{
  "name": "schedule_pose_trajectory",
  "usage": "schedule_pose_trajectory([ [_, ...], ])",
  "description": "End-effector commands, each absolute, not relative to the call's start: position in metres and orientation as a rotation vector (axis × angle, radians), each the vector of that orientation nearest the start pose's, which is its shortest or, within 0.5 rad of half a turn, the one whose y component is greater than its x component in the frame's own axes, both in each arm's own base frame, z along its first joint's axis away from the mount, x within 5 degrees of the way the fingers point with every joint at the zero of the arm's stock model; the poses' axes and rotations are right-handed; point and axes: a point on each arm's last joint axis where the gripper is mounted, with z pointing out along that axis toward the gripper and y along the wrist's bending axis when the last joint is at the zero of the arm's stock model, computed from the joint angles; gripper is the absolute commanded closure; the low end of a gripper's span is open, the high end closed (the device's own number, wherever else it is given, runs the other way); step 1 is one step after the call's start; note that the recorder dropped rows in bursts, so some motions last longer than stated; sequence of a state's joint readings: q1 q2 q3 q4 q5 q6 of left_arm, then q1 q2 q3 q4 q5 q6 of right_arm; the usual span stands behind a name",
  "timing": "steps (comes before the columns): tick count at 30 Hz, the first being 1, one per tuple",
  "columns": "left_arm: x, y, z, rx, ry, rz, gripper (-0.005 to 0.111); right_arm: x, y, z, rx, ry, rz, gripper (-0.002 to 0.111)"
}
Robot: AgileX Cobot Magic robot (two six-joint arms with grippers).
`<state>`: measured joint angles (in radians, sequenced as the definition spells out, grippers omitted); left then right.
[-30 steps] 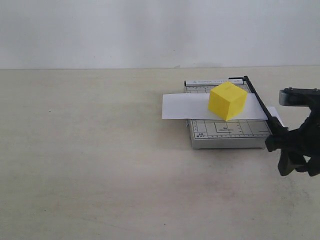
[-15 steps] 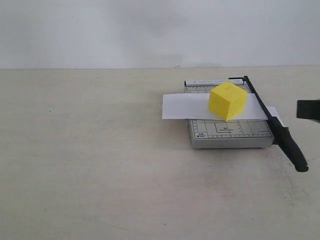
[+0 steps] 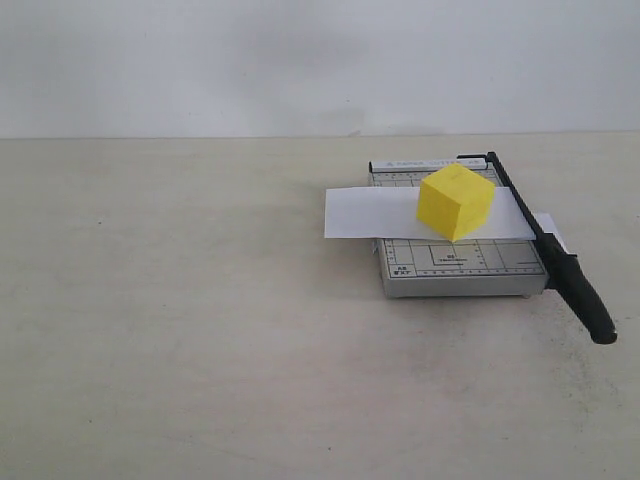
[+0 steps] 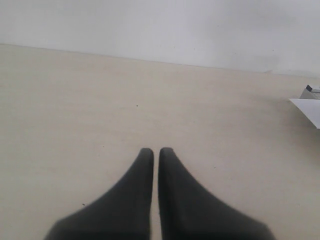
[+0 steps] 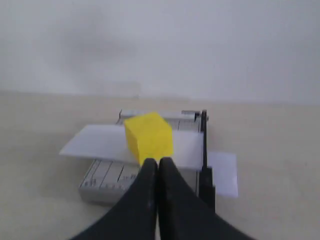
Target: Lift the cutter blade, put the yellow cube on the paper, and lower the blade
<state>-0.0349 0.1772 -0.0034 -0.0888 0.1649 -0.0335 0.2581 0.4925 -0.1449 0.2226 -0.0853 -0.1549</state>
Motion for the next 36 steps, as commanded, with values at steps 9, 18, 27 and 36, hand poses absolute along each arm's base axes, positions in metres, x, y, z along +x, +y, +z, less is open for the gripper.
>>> schedule_pose_trajectory([
  [9,0.068,-0.003,0.189,-0.071,1.806,-0.122,0.102,0.079,0.006,0.201,-0.127,1.722,0.01,0.109],
  [18,0.068,-0.003,0.188,-0.069,1.809,-0.121,0.102,0.053,0.002,0.181,-0.023,1.845,0.002,0.109],
  [27,0.068,-0.003,0.188,-0.069,1.809,-0.121,0.102,0.053,0.002,0.181,-0.022,1.845,0.003,0.109],
  [36,0.068,-0.003,0.188,-0.069,1.809,-0.121,0.102,0.053,0.002,0.181,-0.022,1.845,0.003,0.109],
])
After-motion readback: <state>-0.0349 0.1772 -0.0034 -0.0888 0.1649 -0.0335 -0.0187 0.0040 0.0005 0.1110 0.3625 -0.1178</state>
